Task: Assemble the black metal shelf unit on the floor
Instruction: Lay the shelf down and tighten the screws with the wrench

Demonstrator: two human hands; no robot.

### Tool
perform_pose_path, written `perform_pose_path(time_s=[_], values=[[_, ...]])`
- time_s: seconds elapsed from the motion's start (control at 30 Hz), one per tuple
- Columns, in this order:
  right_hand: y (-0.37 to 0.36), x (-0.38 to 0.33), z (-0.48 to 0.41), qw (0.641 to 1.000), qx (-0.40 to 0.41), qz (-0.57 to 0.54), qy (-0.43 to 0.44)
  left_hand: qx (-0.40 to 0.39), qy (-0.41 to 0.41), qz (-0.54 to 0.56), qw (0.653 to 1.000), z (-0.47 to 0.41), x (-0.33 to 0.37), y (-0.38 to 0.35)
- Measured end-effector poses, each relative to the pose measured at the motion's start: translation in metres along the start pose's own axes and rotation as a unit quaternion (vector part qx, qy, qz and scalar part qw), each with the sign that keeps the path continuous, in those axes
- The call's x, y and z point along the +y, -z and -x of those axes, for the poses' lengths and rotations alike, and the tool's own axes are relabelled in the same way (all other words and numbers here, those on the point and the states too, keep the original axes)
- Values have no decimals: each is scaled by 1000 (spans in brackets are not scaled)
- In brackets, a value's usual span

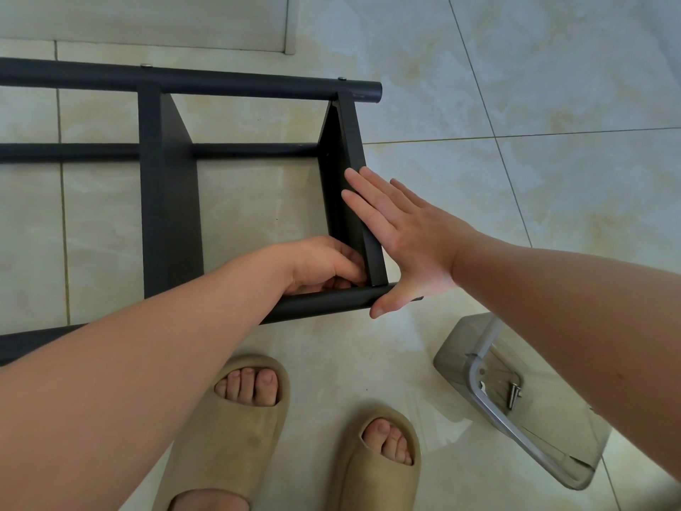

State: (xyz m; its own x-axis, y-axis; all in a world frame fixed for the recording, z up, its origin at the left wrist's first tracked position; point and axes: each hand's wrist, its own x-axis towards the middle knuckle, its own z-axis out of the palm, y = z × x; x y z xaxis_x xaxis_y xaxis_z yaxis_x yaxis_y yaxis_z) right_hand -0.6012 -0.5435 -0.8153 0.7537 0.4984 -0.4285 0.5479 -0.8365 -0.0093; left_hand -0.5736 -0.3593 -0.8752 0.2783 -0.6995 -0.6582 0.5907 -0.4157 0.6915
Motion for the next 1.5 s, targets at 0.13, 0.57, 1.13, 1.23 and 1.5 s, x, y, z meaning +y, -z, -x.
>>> perform_pose_path(time_s=[0.13,0.57,1.13,1.23,1.5], values=[[0,0,0,1000,1,0,-1,-7,-11,9,1000,0,1,0],[-2,1,-1,1000,6,4,0,-27,-9,45,999,-2,1,-1],[-1,0,0,1000,8,1,1,-19,-26,13,999,-1,0,1],[-1,0,0,1000,10,1,1,-14,-34,16,999,-1,0,1],[-1,0,0,1000,11,1,-3,-14,-26,54,998,-1,2,-2]])
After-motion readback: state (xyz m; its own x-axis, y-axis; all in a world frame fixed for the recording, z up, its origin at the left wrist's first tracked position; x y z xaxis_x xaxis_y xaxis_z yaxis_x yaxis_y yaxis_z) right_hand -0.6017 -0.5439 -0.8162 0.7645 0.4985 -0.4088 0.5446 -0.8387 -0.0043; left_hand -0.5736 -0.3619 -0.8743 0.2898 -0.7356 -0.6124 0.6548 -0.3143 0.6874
